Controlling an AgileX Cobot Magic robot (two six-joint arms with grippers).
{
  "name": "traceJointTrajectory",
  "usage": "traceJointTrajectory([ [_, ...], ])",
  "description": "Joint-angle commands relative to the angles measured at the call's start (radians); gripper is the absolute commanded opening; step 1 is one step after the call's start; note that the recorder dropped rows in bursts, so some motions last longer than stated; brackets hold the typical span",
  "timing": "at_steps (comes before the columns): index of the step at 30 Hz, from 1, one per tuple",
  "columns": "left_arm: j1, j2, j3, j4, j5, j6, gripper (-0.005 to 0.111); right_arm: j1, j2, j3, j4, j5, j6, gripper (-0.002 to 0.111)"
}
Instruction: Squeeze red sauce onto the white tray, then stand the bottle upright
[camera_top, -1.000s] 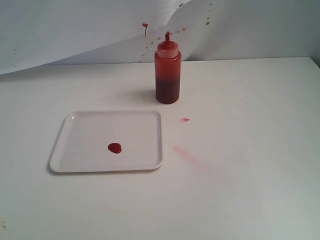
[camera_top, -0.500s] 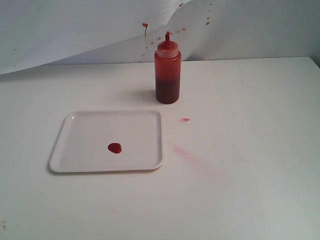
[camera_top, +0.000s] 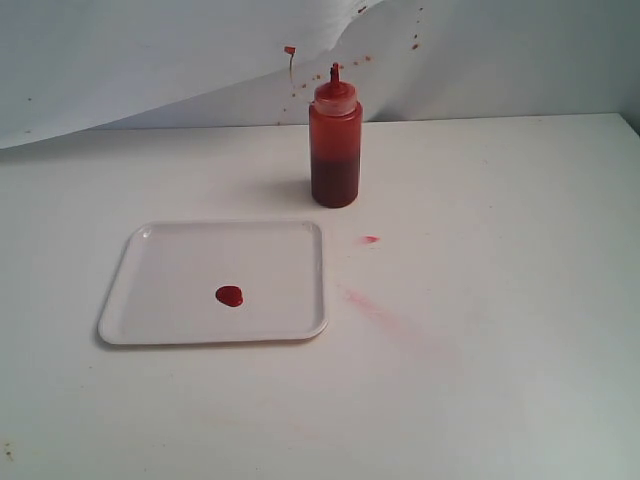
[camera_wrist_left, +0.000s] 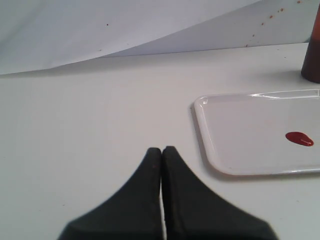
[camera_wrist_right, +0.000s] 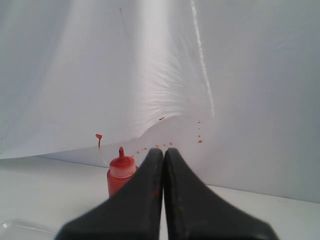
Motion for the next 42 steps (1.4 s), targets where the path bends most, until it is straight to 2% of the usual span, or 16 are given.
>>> traceJointTrajectory([
  [1, 0.001, -0.003, 0.005, -0.009, -0.017, -0.012, 0.0, -0.003, -0.005, 0.005, 0.002, -0.006, -0.002, 0.0],
  [18, 0.001, -0.003, 0.005, -0.009, -0.017, -0.01, 0.0, -0.003, -0.005, 0.005, 0.002, -0.006, 0.0, 0.0],
  [28, 0.001, -0.003, 0.005, -0.009, -0.017, -0.01, 0.0, -0.006, -0.014, 0.005, -0.002, -0.069, -0.002, 0.0],
  [31, 0.001, -0.003, 0.005, -0.009, -0.017, -0.01, 0.0, -0.057, -0.064, 0.005, -0.002, -0.056, -0.002, 0.0],
  [38, 0.001, -0.003, 0.005, -0.009, -0.017, -0.01, 0.0, -0.311, -0.327, 0.005, -0.002, 0.02, -0.002, 0.0],
  [42, 0.001, -0.003, 0.005, -0.009, -0.017, -0.005, 0.0, -0.353, -0.449, 0.005, -0.065, 0.01, -0.011, 0.0],
])
